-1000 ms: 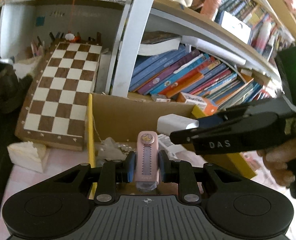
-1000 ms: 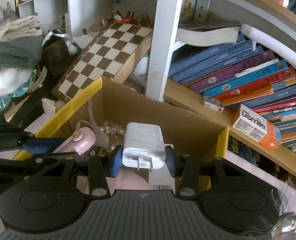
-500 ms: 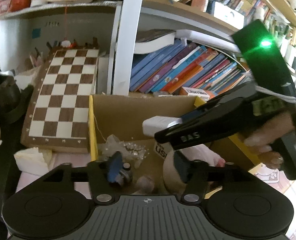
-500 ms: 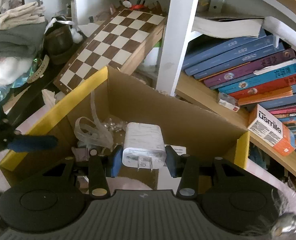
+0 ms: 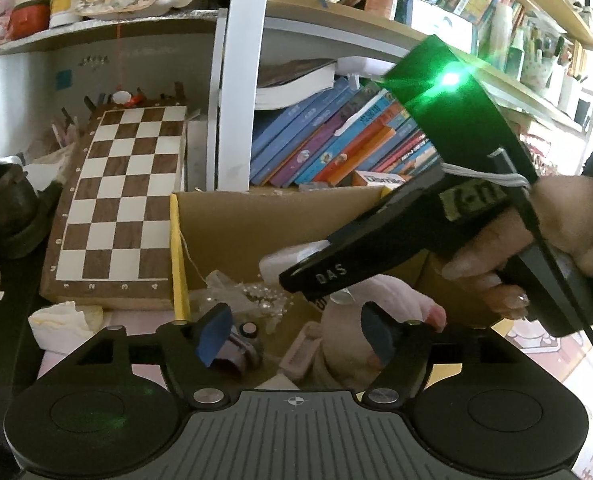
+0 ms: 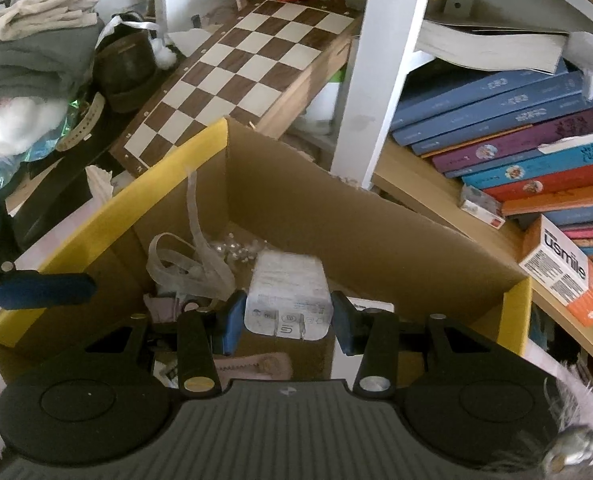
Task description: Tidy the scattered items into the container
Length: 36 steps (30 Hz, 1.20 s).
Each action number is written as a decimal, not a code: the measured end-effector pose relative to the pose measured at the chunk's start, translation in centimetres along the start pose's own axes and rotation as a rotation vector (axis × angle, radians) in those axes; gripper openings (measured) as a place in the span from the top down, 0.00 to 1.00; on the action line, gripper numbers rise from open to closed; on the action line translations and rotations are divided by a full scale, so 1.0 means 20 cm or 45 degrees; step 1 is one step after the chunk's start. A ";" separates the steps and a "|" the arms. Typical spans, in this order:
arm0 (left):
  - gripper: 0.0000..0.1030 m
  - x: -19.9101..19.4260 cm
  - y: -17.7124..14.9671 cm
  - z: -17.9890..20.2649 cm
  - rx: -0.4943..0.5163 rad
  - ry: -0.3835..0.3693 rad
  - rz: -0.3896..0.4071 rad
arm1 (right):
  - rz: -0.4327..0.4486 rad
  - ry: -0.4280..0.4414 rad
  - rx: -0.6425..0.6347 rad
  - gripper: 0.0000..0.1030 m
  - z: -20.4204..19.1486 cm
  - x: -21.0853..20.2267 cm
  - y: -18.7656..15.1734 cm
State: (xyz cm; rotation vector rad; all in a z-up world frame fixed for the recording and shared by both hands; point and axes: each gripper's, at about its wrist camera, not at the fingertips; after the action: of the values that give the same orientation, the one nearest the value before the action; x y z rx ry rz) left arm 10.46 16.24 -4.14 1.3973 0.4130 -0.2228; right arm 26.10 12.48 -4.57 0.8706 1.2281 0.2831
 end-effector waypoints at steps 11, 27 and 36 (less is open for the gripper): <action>0.27 -0.01 0.01 0.00 -0.025 0.004 -0.006 | -0.009 0.020 0.002 0.59 0.00 0.02 0.01; 0.27 -0.15 0.06 0.06 -0.003 0.000 0.058 | 0.137 -0.040 0.081 0.53 0.00 -0.32 0.03; 0.26 -0.27 0.04 0.14 0.019 -0.017 0.077 | 0.219 -0.109 0.157 0.52 -0.01 -0.58 -0.06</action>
State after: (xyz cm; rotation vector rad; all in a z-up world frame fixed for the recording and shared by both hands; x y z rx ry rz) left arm 6.28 13.17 -0.82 1.4199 0.3586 -0.1859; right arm 21.53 4.46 2.68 1.0872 1.1015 0.3071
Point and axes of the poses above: each gripper's, at about its wrist camera, not at the fingertips, and x roughly the way its jaws point, z to its right, y to its top, and after that the axes turned 9 degrees about z, right-handed
